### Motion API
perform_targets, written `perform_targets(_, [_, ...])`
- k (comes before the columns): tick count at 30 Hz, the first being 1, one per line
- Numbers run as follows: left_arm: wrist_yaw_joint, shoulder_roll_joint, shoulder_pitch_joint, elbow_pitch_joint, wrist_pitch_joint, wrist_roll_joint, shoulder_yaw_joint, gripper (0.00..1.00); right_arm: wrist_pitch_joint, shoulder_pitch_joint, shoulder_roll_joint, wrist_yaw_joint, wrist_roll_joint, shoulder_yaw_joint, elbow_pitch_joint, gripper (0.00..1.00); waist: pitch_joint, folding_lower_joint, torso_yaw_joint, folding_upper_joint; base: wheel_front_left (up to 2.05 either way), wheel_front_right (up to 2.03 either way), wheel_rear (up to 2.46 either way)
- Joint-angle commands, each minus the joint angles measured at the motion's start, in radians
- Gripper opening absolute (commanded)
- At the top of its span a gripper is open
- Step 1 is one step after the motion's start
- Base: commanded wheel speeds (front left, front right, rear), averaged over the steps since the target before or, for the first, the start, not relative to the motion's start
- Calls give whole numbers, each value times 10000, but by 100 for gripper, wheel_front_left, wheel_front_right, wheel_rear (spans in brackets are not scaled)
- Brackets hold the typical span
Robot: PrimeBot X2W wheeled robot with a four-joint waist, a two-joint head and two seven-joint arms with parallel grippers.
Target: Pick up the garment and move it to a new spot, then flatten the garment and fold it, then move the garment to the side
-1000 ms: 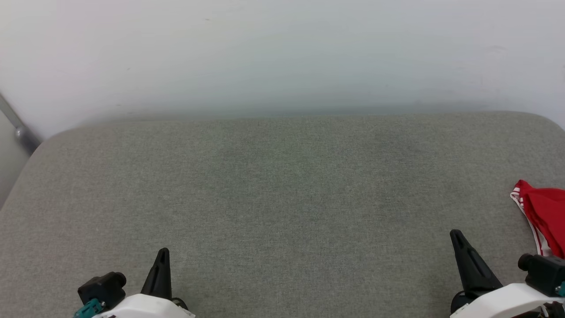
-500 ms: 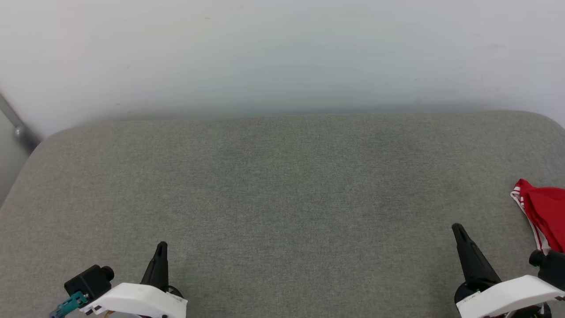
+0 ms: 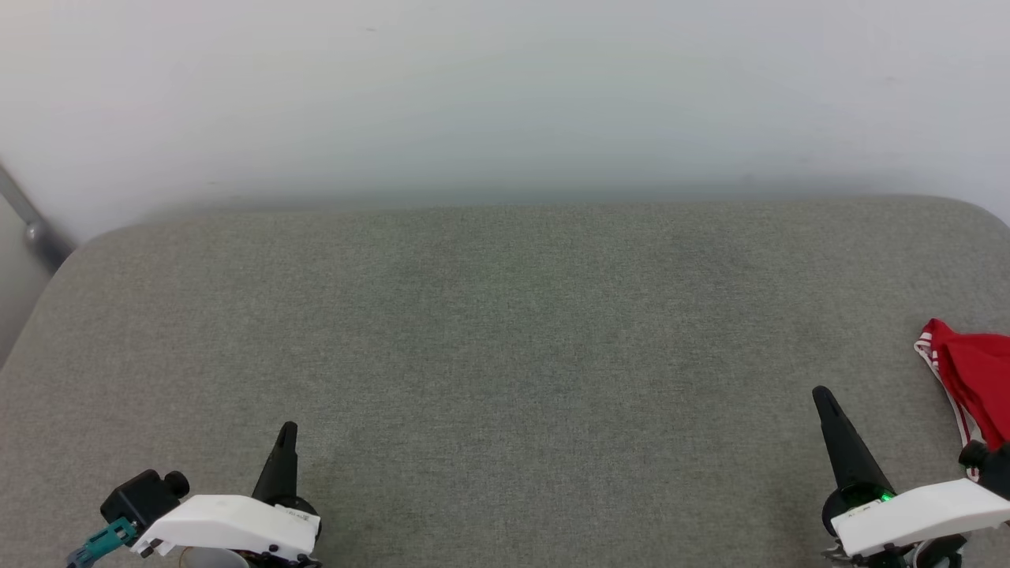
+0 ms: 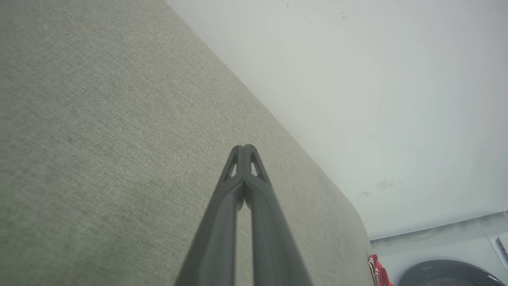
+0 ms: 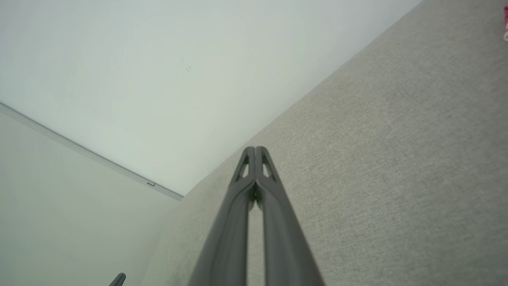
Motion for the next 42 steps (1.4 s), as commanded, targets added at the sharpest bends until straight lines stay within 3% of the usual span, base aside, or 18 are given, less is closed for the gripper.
perform_targets(1, [-128,-10,-283,-59,85,-248,145,0,1,-267,-59,0,350,-38,-20,0,4,0,2,0,0,0,0])
perform_targets(18, [-638,-384,-530,162,621,-1915,774,0,82,-672,-17,-1,2532,-184,540,0,55,0,26,0,0,0,0])
perform_targets(42, [-1151,-778,-778,398,1191,-3557,1423,0,192,-1040,56,-2,4703,-362,1117,0,116,0,55,0,0,0,0])
